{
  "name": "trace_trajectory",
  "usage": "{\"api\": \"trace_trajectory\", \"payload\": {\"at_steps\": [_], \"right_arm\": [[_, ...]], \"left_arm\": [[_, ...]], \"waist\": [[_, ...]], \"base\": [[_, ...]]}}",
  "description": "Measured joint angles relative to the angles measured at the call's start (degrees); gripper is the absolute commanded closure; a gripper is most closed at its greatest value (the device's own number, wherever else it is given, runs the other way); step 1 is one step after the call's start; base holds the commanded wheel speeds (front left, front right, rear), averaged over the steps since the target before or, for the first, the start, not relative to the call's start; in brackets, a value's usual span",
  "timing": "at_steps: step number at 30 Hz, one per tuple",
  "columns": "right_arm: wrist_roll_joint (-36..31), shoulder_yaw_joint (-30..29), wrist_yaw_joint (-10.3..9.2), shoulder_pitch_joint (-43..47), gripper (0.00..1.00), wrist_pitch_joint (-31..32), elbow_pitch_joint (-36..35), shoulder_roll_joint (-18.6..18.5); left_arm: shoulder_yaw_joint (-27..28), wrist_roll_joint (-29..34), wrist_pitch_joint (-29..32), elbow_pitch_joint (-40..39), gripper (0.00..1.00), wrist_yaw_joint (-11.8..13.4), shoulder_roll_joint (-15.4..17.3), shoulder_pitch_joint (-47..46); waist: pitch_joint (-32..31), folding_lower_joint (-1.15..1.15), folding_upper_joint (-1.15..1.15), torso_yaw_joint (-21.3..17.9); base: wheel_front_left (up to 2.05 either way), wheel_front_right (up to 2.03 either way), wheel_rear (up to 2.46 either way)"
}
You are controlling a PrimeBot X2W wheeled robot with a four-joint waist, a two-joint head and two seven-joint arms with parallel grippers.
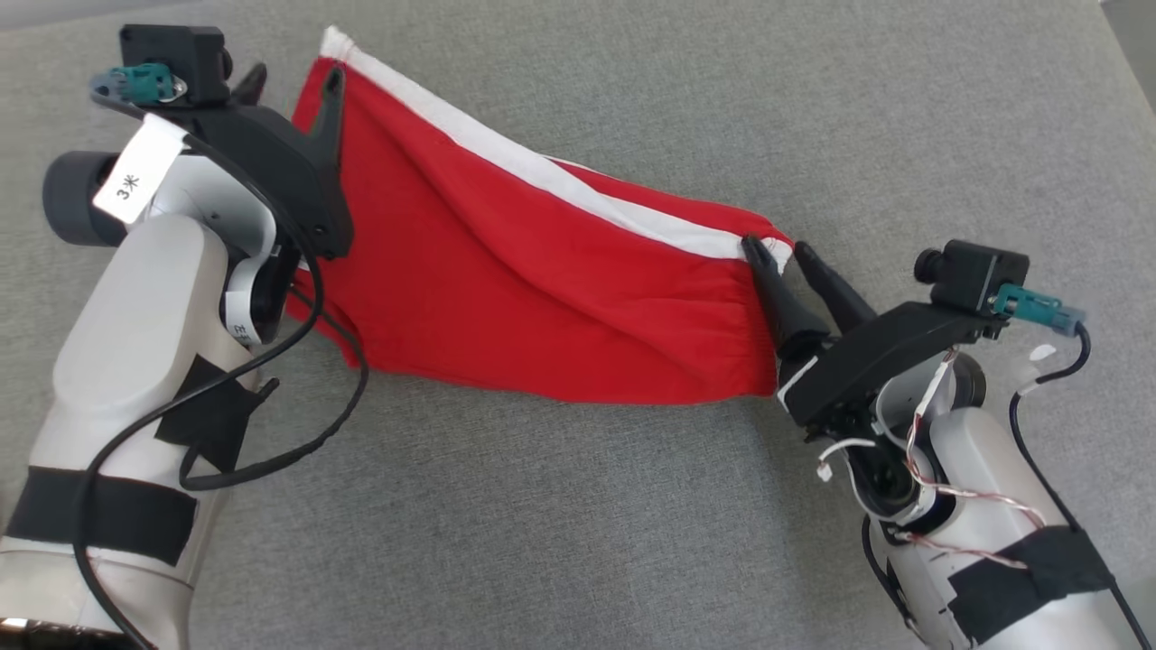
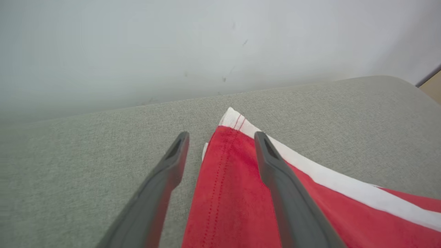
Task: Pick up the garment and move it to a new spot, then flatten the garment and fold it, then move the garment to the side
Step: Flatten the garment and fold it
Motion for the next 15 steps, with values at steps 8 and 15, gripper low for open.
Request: {"api": "trace_trajectory", "payload": {"at_steps": [8, 15], "right_arm": [[0.3, -1.03, 0.01, -1.4, 0.0, -5.01, 1.02, 0.02], [-2.08, -2.3, 0.54, -0.94, 0.0, -10.99, 0.33, -0.13]], "left_arm": [[0.04, 0.6, -4.66, 2.27, 0.0, 0.01, -0.15, -0.67], [-0.12, 1.41, -11.06, 2.0, 0.0, 0.05, -0.04, 1.57]], "waist": [[-1.77, 0.0, 0.0, 1.14], [-4.2, 0.0, 0.0, 2.21]], "base": [[0.0, 0.0, 0.0], [0.0, 0.0, 0.0]]}}
